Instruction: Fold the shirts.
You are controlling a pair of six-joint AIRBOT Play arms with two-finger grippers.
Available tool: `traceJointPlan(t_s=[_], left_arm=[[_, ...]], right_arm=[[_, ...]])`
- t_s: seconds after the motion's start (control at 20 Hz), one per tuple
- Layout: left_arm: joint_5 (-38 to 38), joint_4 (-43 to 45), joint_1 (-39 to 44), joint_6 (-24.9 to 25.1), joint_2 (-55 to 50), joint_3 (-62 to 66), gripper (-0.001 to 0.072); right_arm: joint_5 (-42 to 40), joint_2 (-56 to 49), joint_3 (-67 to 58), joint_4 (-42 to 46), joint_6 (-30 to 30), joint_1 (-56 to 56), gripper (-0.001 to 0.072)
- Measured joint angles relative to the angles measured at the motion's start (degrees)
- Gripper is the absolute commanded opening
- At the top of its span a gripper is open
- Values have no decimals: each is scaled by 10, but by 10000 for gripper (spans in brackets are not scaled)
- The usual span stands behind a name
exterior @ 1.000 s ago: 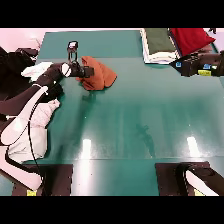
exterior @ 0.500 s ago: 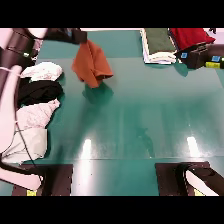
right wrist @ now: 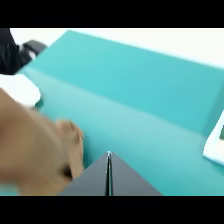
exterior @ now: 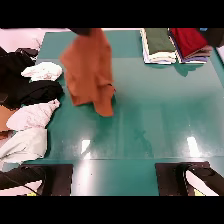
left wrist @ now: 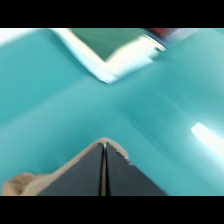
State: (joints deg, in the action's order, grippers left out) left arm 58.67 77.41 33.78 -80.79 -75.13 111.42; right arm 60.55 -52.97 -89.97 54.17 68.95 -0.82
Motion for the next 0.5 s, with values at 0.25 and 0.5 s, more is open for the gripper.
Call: traceJointPlan(t_s=[0.25, 0.5], left_arm=[[-21, 13, 55, 29, 0, -72, 556], [-11, 55, -66, -22, -10, -118, 556]], right_arm=[[-3, 0, -41, 17, 0, 0, 19], [18, 0, -49, 26, 1, 0, 19]])
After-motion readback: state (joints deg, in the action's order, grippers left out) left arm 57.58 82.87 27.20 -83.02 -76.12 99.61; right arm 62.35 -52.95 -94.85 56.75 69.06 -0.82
